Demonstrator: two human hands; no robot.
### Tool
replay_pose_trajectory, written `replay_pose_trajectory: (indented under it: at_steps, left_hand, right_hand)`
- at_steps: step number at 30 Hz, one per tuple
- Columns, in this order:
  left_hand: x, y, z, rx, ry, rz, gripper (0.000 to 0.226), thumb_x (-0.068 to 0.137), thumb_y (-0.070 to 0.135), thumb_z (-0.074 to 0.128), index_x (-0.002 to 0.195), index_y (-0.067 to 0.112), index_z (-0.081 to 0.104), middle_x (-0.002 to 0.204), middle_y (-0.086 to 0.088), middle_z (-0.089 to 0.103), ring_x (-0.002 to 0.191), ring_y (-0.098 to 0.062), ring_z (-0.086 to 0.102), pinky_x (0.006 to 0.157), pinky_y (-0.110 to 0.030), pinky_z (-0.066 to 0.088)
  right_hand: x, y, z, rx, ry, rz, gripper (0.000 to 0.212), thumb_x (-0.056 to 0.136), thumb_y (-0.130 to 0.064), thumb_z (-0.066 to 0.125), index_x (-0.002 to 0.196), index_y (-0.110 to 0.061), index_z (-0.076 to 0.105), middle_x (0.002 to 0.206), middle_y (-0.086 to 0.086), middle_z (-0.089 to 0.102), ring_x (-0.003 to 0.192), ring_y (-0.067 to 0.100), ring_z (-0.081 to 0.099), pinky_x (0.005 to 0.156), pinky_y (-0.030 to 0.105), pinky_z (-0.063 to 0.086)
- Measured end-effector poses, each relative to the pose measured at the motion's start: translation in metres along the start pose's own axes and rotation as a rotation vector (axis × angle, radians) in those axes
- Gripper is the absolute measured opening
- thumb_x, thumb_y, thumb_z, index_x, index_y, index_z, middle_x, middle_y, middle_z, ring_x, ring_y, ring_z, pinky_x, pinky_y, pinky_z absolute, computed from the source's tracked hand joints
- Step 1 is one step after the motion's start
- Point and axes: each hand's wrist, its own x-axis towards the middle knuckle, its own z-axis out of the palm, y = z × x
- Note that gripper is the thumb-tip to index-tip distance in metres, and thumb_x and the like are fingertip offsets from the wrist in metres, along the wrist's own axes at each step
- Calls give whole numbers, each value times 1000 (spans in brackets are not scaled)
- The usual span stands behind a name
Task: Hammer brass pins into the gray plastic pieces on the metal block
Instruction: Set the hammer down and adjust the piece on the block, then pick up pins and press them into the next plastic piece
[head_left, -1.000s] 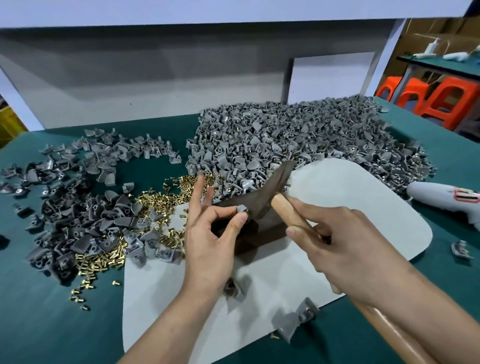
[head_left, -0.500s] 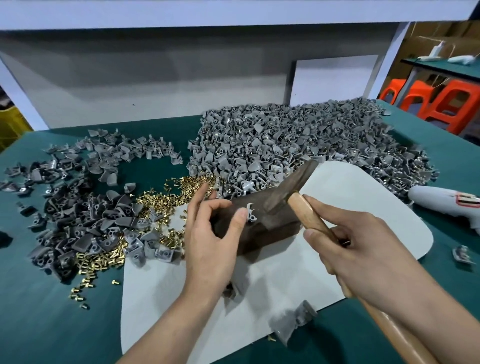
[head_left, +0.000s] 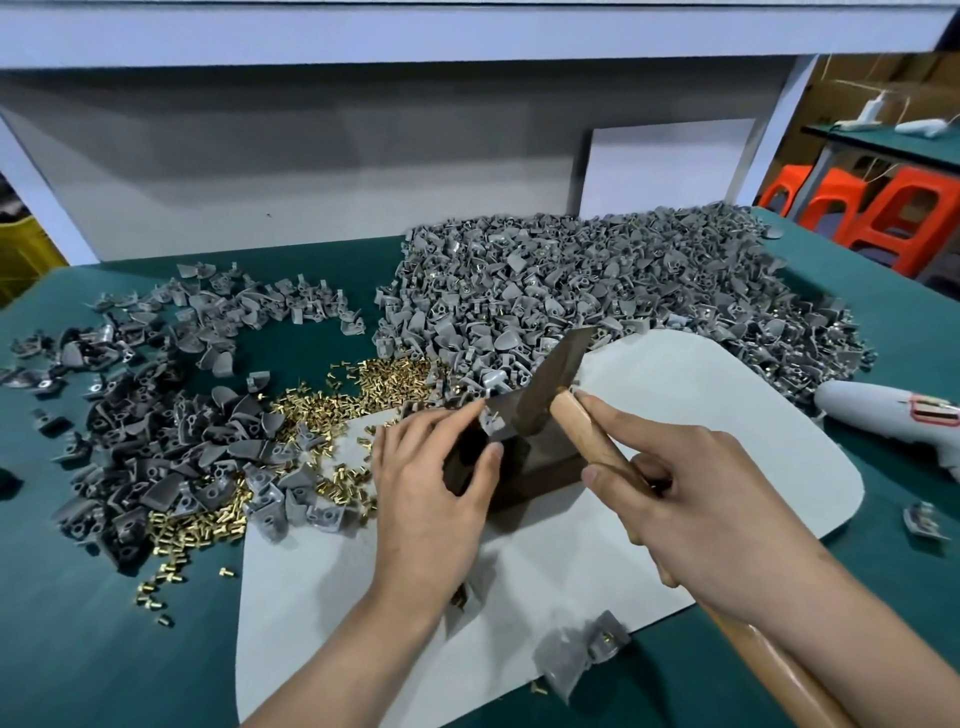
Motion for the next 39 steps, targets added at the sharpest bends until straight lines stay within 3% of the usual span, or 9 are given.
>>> replay_pose_trajectory:
  at_steps: [5, 12, 16, 19, 22, 26, 33, 36, 39]
  left_hand:
    - [2, 5, -2, -25, 3, 11, 45, 81, 56, 47, 110, 30, 68, 101, 34, 47, 106, 2, 40, 100, -45, 39]
    - [0, 3, -2, -85, 77, -23, 18, 88, 19, 62, 98, 34, 63, 91, 35, 52, 102, -11, 51, 96, -50, 43]
    - [0, 5, -2, -109, 98, -55, 25, 88, 13, 63, 97, 35, 61, 93, 43, 50, 103, -13, 53, 97, -49, 43]
    - [1, 3, -2, -80, 79, -69, 26, 87, 16, 65, 104, 35, 59, 100, 31, 52, 108, -11, 48, 100, -47, 40]
    - [3, 0, -1, -29, 58, -101, 27, 85, 26, 68, 111, 31, 61, 115, 21, 49, 119, -8, 39, 107, -46, 32]
    - [2, 0, -2, -11, 87, -63, 8, 79, 31, 71, 83, 27, 66, 115, 20, 53, 116, -5, 40, 105, -48, 32]
    - [1, 9, -6, 72, 81, 18, 19, 75, 31, 70, 69, 28, 52, 94, 27, 63, 98, 15, 48, 105, -50, 32]
    - [3, 15, -13, 111, -7, 43, 19, 77, 29, 69, 76, 31, 50, 84, 24, 62, 90, 8, 54, 85, -35, 49]
    - [12, 18, -22, 177, -110, 4, 32, 78, 30, 75, 88, 37, 46, 83, 18, 59, 80, 6, 54, 68, -8, 42]
  right_hand:
    - [4, -1, 5, 13, -26, -5, 49, 89, -23, 59, 132, -44, 51, 53, -28, 54, 44, 2, 51, 46, 15, 39]
    - [5, -1, 7, 88, 2, -3, 45, 89, -21, 58, 126, -45, 56, 48, -15, 53, 36, 7, 44, 43, 18, 38]
    - [6, -1, 2, 524, -56, 121, 29, 94, -15, 52, 105, -37, 68, 46, -1, 45, 30, 19, 40, 36, 18, 34]
    - [10, 4, 0, 820, -155, 241, 19, 94, -13, 50, 93, -14, 69, 49, 6, 42, 28, 18, 35, 33, 17, 27]
    - [12, 9, 1, 920, -182, 281, 18, 90, -16, 53, 84, -11, 68, 50, 7, 40, 27, 17, 33, 33, 18, 25]
    - [13, 17, -1, 954, -165, 270, 20, 90, -18, 53, 96, -5, 67, 50, 6, 41, 28, 17, 34, 35, 16, 27]
    - [10, 28, 4, 998, -175, 318, 18, 92, -16, 52, 91, -2, 63, 49, 7, 42, 26, 17, 34, 33, 16, 27]
    - [8, 25, 12, 988, -190, 311, 17, 93, -15, 52, 93, -6, 66, 48, 6, 43, 27, 18, 35, 33, 16, 27]
    - [5, 23, 17, 948, -165, 285, 19, 95, -14, 50, 99, -15, 68, 47, 7, 45, 28, 19, 37, 33, 16, 29]
